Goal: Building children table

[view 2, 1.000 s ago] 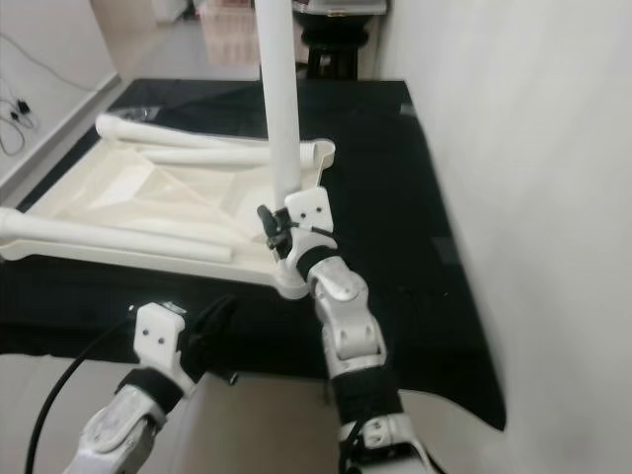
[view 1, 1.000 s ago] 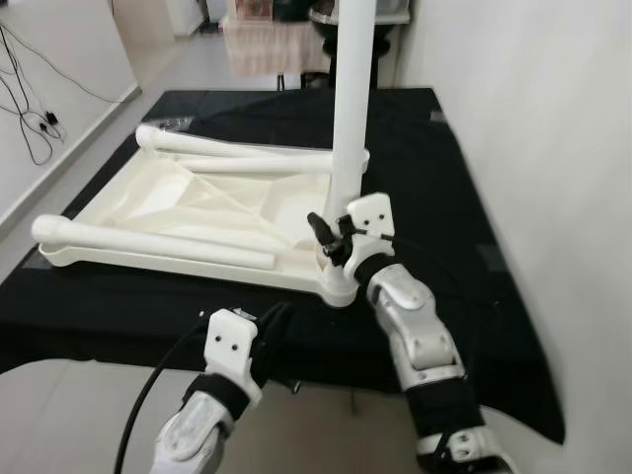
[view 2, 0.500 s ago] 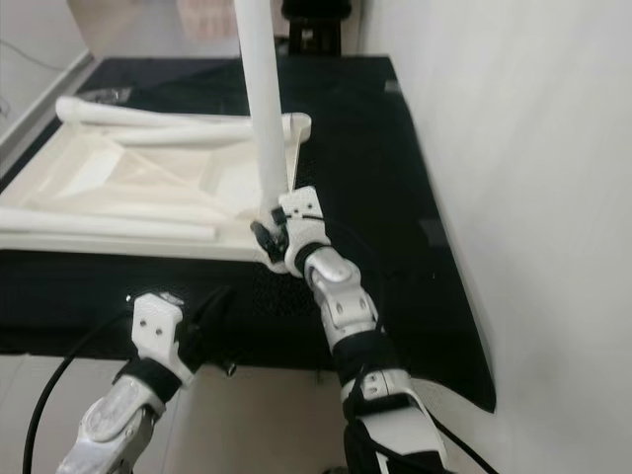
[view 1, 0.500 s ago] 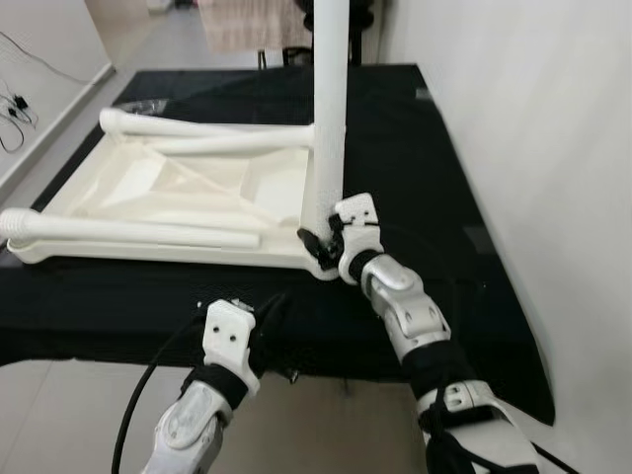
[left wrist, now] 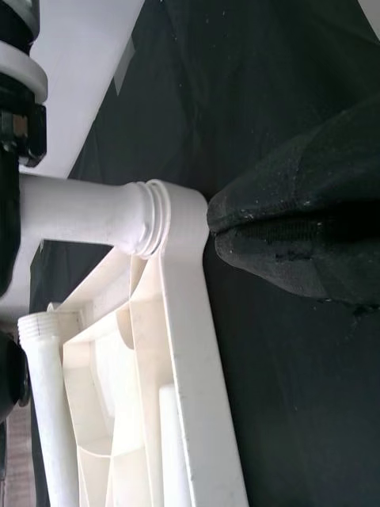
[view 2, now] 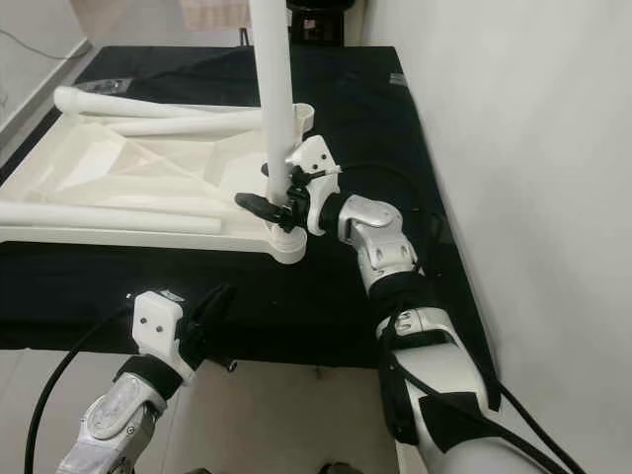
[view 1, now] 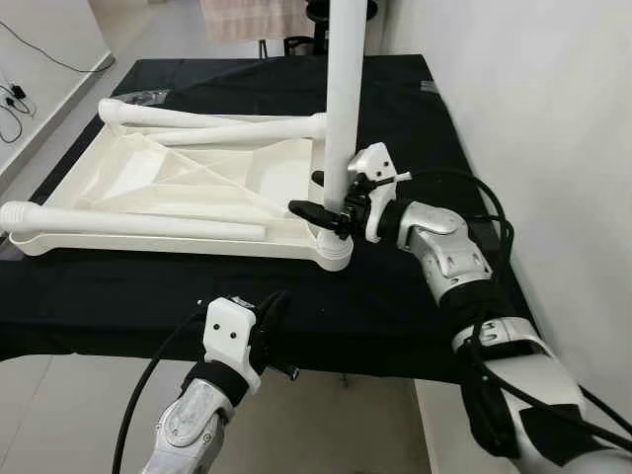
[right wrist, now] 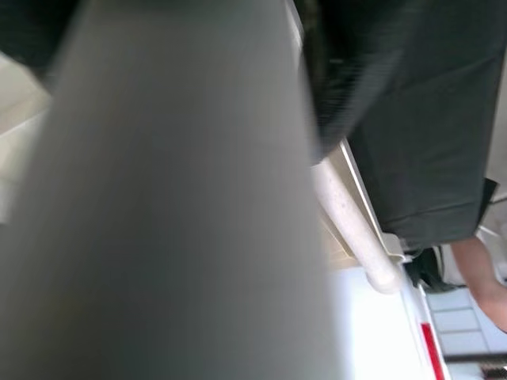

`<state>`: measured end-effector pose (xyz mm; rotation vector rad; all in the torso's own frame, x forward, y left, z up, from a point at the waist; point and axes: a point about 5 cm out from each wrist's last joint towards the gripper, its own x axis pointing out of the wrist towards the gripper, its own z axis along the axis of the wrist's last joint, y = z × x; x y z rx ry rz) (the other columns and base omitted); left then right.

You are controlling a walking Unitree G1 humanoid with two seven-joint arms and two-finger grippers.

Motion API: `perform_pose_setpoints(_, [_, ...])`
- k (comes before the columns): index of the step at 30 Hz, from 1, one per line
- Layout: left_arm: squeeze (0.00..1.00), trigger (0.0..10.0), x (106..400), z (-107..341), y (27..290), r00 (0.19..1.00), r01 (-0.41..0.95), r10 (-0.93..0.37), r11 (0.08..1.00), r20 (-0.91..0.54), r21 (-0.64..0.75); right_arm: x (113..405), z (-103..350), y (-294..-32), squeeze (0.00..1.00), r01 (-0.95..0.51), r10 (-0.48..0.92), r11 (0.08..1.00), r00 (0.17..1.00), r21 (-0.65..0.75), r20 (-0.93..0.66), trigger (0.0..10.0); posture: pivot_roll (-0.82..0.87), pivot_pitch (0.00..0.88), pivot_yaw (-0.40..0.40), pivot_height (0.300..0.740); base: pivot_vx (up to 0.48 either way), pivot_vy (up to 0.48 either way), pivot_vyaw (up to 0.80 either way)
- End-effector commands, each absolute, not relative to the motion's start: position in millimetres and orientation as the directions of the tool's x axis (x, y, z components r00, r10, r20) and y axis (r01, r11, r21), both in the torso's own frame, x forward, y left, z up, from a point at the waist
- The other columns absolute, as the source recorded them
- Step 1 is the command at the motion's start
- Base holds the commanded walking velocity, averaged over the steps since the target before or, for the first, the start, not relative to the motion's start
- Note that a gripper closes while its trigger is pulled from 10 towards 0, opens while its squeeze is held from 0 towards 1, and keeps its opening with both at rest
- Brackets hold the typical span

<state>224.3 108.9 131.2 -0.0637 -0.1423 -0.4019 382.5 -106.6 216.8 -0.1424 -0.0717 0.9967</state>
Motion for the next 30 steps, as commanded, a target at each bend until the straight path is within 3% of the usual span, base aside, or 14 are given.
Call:
perform_pose_setpoints(1, [0.00, 10.0, 222, 127, 109, 0.915, 0.387, -0.380, 0.921, 0.135, -0.033, 378, 214, -100, 0.00, -0.874, 0.883, 0.461, 0.468, -0.153, -0.012, 0.0, 0.16, 0.132, -0.018, 0.740, 0.000, 0.000, 0.00])
perform_pose_setpoints(6, [0.00, 10.0, 222, 127, 108, 0.915, 0.387, -0.380, 0.921, 0.135, -0.034, 379, 211, -104, 0.00, -0.882, 0.890, 0.450, 0.455, -0.139, -0.008, 0.0, 0.16, 0.134, -0.016, 0.740, 0.000, 0.000, 0.00])
perform_pose_setpoints(12, [0.00, 10.0, 221, 127, 108, 0.915, 0.389, -0.381, 0.921, 0.136, -0.037, 378, 200, -122, 0.00, -0.850, 0.854, 0.518, 0.521, -0.097, 0.002, 0.0, 0.15, 0.138, -0.016, 0.740, 0.000, 0.000, 0.00])
perform_pose_setpoints(14, [0.00, 10.0, 220, 127, 109, 0.915, 0.388, -0.380, 0.921, 0.136, -0.038, 378, 180, -128, 0.00, -0.760, 0.758, 0.648, 0.650, -0.051, -0.051, 0.0, 0.14, 0.145, -0.023, 0.740, 0.000, 0.000, 0.00])
perform_pose_setpoints(16, [0.00, 10.0, 220, 127, 109, 0.915, 0.388, -0.380, 0.921, 0.136, -0.038, 378, 180, -128, 0.00, -0.760, 0.758, 0.648, 0.650, -0.051, -0.051, 0.0, 0.14, 0.145, -0.023, 0.740, 0.000, 0.000, 0.00])
perform_pose_setpoints(17, [0.00, 10.0, 220, 127, 110, 0.915, 0.388, -0.379, 0.921, 0.137, -0.037, 377, 160, -129, 0.00, -0.620, 0.613, 0.784, 0.781, -0.036, -0.121, 0.0, 0.14, 0.148, -0.027, 0.740, 0.000, 0.000, 0.00])
perform_pose_setpoints(18, [0.00, 10.0, 220, 128, 110, 0.915, 0.387, -0.379, 0.921, 0.137, -0.035, 352, 124, -110, 0.00, -0.502, 0.486, 0.865, 0.845, -0.019, -0.222, 0.0, 0.15, 0.165, -0.021, 0.740, 0.000, 0.000, 0.00])
perform_pose_setpoints(20, [0.00, 10.0, 220, 129, 111, 0.915, 0.387, -0.379, 0.921, 0.137, -0.034, 330, 106, -99, 0.00, -0.409, 0.389, 0.912, 0.878, -0.015, -0.278, 0.0, 0.15, 0.165, -0.021, 0.740, 0.000, 0.000, 0.00])
perform_pose_setpoints(23, [0.00, 10.0, 220, 129, 111, 0.915, 0.387, -0.379, 0.921, 0.137, -0.034, 330, 106, -99, 0.00, -0.409, 0.389, 0.912, 0.878, -0.015, -0.278, 0.0, 0.15, 0.165, -0.021, 0.740, 0.000, 0.000, 0.00])
perform_pose_setpoints(25, [0.00, 10.0, 220, 128, 112, 0.915, 0.386, -0.379, 0.922, 0.136, -0.029, 319, 106, -83, 0.00, -0.417, 0.380, 0.905, 0.883, -0.085, -0.277, 0.0, 0.14, 0.151, -0.011, 0.740, 0.000, 0.000, 0.00])
perform_pose_setpoints(27, [0.00, 10.0, 222, 128, 112, 0.916, 0.386, -0.379, 0.922, 0.134, -0.027, 331, 119, -72, 0.00, -0.410, 0.376, 0.903, 0.899, -0.129, -0.226, 0.0, 0.16, 0.137, -0.020, 0.740, 0.000, 0.000, 0.00])
perform_pose_setpoints(28, [0.00, 10.0, 223, 127, 112, 0.916, 0.384, -0.377, 0.923, 0.134, -0.024, 341, 126, -69, 0.00, -0.401, 0.371, 0.905, 0.906, -0.138, -0.202, 2.5, 0.16, 0.135, -0.016, 0.740, 0.000, 0.000, 0.00])
perform_pose_setpoints(29, [0.00, 10.0, 223, 127, 112, 0.917, 0.382, -0.376, 0.924, 0.134, -0.023, 347, 130, -69, 0.00, -0.383, 0.357, 0.915, 0.915, -0.124, -0.188, 10.0, 0.16, 0.135, -0.016, 0.740, 0.000, 0.000, 0.00])
perform_pose_setpoints(30, [0.00, 10.0, 223, 127, 112, 0.917, 0.382, -0.376, 0.924, 0.134, -0.023, 347, 130, -69, 0.00, -0.383, 0.357, 0.915, 0.915, -0.124, -0.188, 10.0, 0.16, 0.135, -0.016, 0.740, 0.000, 0.000, 0.00])
